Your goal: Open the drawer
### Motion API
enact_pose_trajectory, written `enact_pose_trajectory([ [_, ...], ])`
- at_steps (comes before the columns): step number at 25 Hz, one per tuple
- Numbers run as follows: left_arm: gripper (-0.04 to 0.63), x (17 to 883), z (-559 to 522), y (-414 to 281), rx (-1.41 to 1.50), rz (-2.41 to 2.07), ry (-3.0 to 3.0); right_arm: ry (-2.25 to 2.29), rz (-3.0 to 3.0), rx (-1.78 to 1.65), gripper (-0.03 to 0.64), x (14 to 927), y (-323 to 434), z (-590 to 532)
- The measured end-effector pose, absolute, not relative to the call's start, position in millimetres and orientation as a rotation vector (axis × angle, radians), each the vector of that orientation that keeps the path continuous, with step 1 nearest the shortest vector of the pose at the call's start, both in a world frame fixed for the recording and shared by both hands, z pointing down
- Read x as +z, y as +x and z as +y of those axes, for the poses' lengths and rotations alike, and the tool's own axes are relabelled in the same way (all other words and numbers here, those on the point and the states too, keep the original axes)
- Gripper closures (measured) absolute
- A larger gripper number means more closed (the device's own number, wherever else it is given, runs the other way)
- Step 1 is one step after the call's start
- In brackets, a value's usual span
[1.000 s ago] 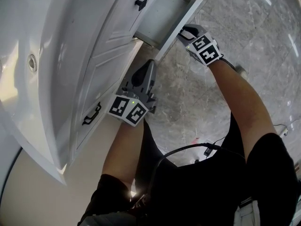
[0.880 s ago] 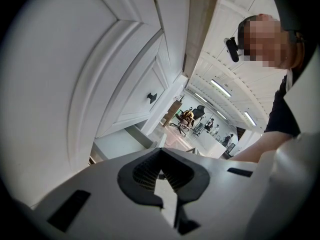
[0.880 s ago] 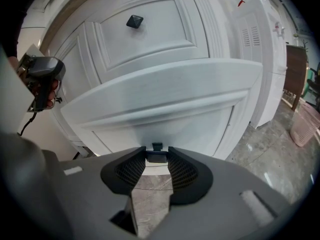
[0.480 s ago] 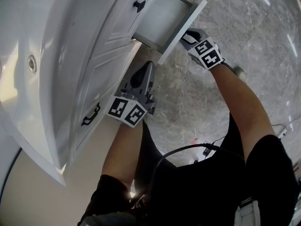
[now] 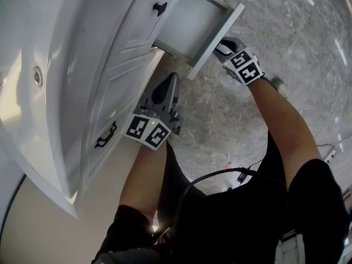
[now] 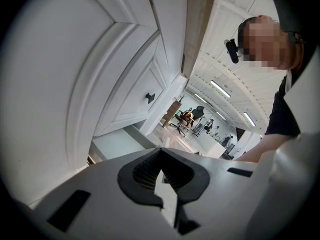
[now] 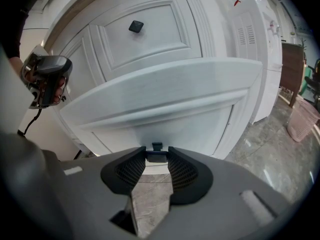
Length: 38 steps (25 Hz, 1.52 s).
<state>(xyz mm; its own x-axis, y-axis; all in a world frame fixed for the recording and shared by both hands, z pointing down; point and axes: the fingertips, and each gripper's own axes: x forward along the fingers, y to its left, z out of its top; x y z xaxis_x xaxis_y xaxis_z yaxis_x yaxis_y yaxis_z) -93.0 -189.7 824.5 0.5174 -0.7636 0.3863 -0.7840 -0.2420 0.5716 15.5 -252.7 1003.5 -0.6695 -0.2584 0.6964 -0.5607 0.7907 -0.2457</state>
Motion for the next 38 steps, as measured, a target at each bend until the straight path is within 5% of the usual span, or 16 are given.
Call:
enact_pose_trajectory([
  [38, 0.595, 818, -181, -88, 0.051, -1.245, 2.036, 0.635, -2.270, 0.621, 0.480, 1004, 60, -222],
])
